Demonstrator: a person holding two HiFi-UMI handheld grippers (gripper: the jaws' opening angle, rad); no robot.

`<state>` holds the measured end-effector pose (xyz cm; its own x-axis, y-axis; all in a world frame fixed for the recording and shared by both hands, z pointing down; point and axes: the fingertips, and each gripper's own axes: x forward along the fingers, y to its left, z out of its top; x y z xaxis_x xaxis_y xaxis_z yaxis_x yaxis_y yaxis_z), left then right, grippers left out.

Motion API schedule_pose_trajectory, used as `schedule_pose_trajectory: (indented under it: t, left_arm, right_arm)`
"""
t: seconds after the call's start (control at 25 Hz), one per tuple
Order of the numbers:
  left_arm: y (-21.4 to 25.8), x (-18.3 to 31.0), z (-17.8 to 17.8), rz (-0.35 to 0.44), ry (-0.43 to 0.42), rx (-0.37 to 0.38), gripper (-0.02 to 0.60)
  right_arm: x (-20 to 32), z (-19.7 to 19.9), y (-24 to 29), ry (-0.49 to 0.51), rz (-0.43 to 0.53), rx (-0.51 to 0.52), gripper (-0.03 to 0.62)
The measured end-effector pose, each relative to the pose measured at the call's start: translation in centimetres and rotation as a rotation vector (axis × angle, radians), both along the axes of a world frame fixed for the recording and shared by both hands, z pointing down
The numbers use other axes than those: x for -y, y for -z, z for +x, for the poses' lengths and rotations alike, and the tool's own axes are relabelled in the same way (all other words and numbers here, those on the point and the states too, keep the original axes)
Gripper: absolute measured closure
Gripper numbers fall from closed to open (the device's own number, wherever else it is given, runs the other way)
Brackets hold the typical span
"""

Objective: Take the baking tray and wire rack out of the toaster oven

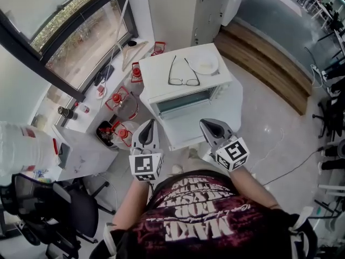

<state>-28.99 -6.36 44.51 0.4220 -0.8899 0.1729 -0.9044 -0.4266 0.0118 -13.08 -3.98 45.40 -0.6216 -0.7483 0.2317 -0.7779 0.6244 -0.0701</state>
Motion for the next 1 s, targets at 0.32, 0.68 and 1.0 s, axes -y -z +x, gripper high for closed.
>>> schedule_pose_trajectory:
  t: [0.32, 0.68, 1.0]
  left_arm:
    - [-1.4, 4.2, 0.4, -0.033, 0.001, 0.023, 0.575]
    - [-3.6, 8.6, 1.4, -0.034, -0.02, 0.047, 0.575]
    - [-6.3, 12.6, 2.1, -0.068, -0.027, 0.028, 0.575]
  right_arm:
    - [3.4, 0.8, -1.9, 0.002, -0.038, 0.021, 0.591]
    - [6.4, 1.6, -5.1, 0.003, -0.1, 0.036, 0.591]
    - [8.2, 2.4, -8.8, -0.009, -0.208, 0.091, 0.591]
